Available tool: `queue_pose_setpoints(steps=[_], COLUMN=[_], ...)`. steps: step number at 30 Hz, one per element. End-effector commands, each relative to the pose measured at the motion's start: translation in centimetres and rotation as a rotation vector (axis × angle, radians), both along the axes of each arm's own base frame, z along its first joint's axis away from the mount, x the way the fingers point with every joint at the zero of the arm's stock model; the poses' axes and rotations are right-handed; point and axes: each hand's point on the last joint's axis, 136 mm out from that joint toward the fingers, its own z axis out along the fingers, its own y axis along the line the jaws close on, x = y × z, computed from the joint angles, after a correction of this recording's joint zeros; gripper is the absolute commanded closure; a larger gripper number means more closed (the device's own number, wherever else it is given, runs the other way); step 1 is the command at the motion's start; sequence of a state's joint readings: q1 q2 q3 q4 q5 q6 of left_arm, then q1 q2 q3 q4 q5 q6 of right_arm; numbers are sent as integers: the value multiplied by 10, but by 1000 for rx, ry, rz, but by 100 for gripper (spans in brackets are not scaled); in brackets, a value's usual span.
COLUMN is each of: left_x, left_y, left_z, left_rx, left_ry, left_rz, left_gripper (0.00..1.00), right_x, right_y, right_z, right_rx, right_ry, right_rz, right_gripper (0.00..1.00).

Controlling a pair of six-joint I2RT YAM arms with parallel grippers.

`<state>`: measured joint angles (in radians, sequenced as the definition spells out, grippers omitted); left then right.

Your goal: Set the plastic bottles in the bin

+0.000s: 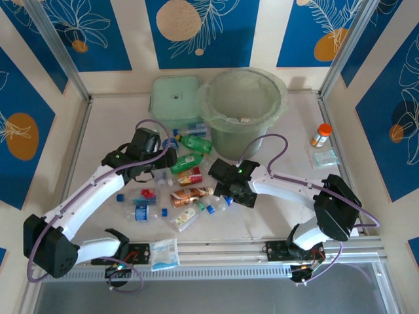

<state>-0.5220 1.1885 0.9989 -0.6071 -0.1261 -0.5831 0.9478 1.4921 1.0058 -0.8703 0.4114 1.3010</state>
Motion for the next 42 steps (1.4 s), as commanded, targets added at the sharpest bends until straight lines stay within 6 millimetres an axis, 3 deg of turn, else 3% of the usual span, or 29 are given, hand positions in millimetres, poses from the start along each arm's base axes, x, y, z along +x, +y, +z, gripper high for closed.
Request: queue_pose_setpoints(steps=[1,7,21,29,42], left_x=[-3,-4,1,-1,0], left_y=[-7,-6,-12,-13,-13], left_z=[-4,-7,-4,-13,-16], left_rx=[-21,8,-8,-23,-16], left_ry=[9,10,-5,10,21], left_rz=[-27,-39,-49,-35,-34], left_gripper=[17,17,18,20,21], right_x=[-2,-4,-15,-21,-19], right_y=[2,5,-16,-15,-11], right_z=[-4,-17,-33,-46,-51], right_rx=[3,-16,-58,-35,-33], right_ry=[20,48,116,174,195], right_rz=[-27,-23,-68,-55,-42], right_gripper=[5,4,7,17,33])
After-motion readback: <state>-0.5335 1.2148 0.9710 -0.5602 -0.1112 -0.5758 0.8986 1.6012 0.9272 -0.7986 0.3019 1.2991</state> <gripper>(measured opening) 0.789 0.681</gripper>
